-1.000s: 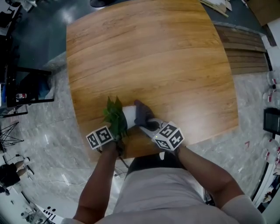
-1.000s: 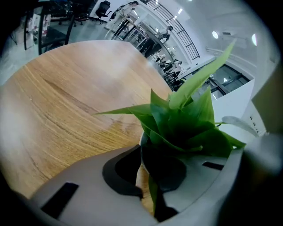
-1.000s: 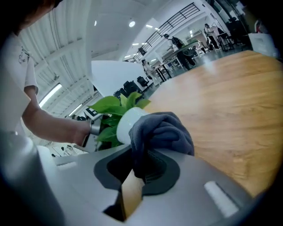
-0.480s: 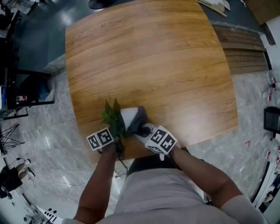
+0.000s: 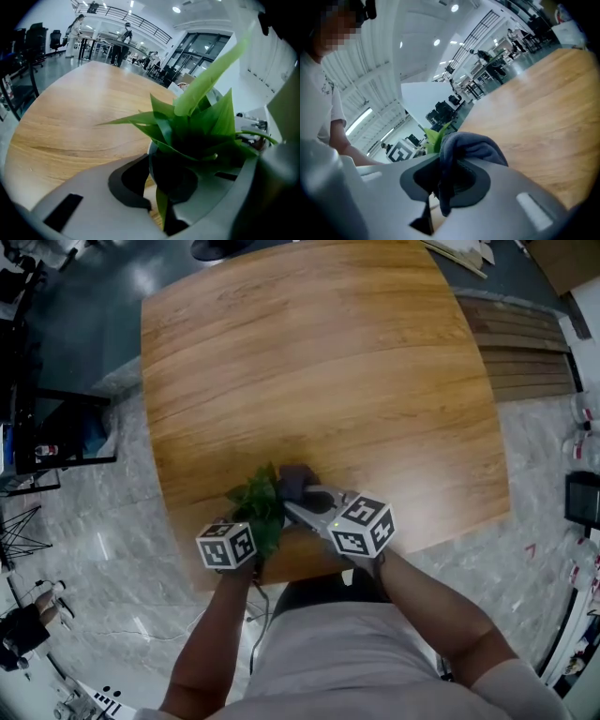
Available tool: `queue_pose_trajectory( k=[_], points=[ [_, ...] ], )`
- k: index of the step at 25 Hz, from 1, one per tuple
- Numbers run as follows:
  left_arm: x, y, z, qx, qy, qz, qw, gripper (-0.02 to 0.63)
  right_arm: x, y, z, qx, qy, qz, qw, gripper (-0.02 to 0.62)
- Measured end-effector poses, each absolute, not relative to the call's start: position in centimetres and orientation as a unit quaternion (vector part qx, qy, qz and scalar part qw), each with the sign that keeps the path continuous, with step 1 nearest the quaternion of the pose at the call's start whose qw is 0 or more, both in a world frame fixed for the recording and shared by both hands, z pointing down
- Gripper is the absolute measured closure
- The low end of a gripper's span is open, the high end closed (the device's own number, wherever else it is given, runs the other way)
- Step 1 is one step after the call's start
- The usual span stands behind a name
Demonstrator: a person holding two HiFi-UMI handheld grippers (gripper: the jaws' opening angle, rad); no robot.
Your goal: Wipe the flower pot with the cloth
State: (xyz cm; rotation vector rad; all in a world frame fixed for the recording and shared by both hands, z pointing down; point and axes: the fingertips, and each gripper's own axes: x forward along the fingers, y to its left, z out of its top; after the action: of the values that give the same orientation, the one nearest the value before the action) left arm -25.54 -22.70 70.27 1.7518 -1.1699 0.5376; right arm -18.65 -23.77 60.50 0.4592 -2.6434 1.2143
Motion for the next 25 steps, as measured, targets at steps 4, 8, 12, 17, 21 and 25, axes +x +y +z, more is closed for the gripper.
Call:
queue_pose_trajectory(
  k=[4, 8, 12, 17, 21, 25],
  points=[
    [-25.3, -22.5, 70.0, 0.728, -0.472, 0.224, 0.443, 0.577, -14.0, -25.5, 67.3, 0.245, -0.836, 0.481, 0.102, 0.557],
    [-25.0, -22.5, 69.5, 0.747, -0.466, 0.25, 0.403, 0.577, -13.6, -25.5, 68.1, 0.259, -0.819, 0.499, 0.114, 0.557],
    [-24.4, -22.5, 68.9, 0.764, -0.457, 0.278, 0.362, 0.577, -16.9, -24.6, 62.0, 0.197, -0.849, 0.487, 0.06, 0.557],
    [-23.6, -22.4, 68.4, 0.791, -0.441, 0.309, 0.29, 0.577, -14.9, -25.1, 66.5, 0.233, -0.826, 0.508, 0.076, 0.557],
    [-22.5, -22.4, 67.6, 0.805, -0.431, 0.33, 0.24, 0.577, -13.5, -25.0, 69.4, 0.248, -0.805, 0.53, 0.101, 0.557],
    [-22.0, -22.2, 67.4, 0.813, -0.416, 0.349, 0.211, 0.577, -15.9, -24.3, 62.8, 0.184, -0.836, 0.514, 0.055, 0.557]
  ],
)
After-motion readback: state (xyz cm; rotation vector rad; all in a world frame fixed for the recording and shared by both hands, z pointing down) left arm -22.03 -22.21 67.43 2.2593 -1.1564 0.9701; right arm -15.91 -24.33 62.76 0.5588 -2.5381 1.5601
